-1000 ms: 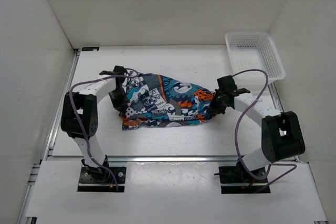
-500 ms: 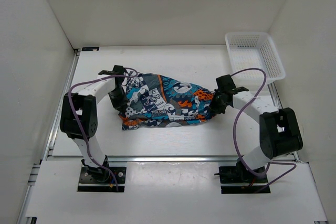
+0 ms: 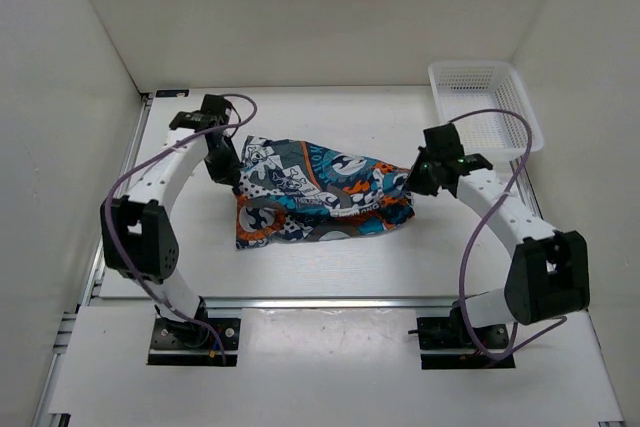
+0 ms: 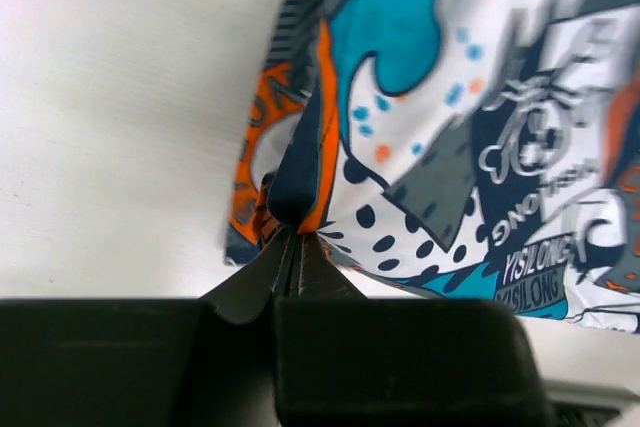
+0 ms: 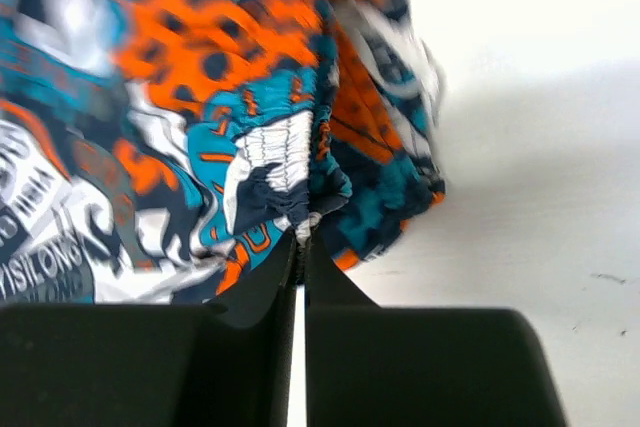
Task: Fold and stack the shorts
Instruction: Fold the shorts
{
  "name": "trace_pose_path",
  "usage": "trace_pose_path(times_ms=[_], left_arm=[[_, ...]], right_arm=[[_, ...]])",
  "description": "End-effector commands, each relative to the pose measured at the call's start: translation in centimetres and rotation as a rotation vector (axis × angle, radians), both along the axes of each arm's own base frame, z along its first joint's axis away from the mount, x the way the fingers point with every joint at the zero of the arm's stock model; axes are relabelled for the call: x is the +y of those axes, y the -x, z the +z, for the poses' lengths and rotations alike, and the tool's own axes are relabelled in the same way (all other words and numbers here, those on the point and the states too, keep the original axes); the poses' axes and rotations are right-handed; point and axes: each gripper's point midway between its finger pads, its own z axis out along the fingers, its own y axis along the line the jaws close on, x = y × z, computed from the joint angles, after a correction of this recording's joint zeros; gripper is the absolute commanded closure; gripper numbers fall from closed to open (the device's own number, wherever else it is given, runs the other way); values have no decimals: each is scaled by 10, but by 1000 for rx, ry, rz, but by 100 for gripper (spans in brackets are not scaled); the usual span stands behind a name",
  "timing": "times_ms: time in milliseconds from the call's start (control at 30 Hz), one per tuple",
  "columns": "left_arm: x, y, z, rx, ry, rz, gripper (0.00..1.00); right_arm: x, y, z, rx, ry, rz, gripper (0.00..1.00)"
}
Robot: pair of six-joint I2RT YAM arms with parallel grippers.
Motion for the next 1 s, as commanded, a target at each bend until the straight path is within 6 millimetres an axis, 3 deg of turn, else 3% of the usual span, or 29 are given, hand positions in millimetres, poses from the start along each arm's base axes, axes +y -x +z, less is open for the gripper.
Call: trace_pose_path(times_ms=[0, 67, 133, 167, 233, 300, 500, 533, 567, 633, 667, 700, 900, 967], left_arm=[[-8, 10, 64, -123, 86, -40, 90], [-11, 18, 69, -128, 94, -62, 90], [-16, 31, 70, -128, 116, -80, 90], [-16, 44, 55, -78, 121, -82, 90], [-19, 56, 45, -66, 135, -84, 90], [-17, 72, 17, -11, 132, -58, 90], [0, 86, -48, 89, 51, 31, 90], [3, 88, -60, 134, 31, 46, 79], [4, 86, -62, 141, 20, 48, 76], [1, 76, -57, 121, 27, 58, 64], [1, 72, -54, 109, 30, 57, 45], [-1, 67, -43, 83, 36, 57, 37], [8, 62, 4, -2, 6, 68, 35], [9, 59, 15, -37, 3, 71, 35]], right_arm=[[-18, -16, 46, -119, 44, -21, 100], [-29, -17, 58, -141, 47, -44, 100], [-35, -14, 54, -135, 58, -44, 100], [-39, -12, 49, -125, 68, -43, 100], [-46, -2, 31, -82, 92, -48, 100], [-46, 1, 18, -62, 94, -34, 100], [-38, 29, -40, 74, 63, 33, 100], [-35, 31, -46, 96, 55, 50, 95], [-31, 33, -49, 111, 42, 75, 73], [-30, 37, -53, 138, 41, 108, 54], [-33, 36, -54, 134, 61, 114, 37], [-36, 38, -53, 148, 80, 106, 31], [-48, 19, -20, 59, 90, 67, 21], [-44, 16, -21, 67, 71, 78, 21]])
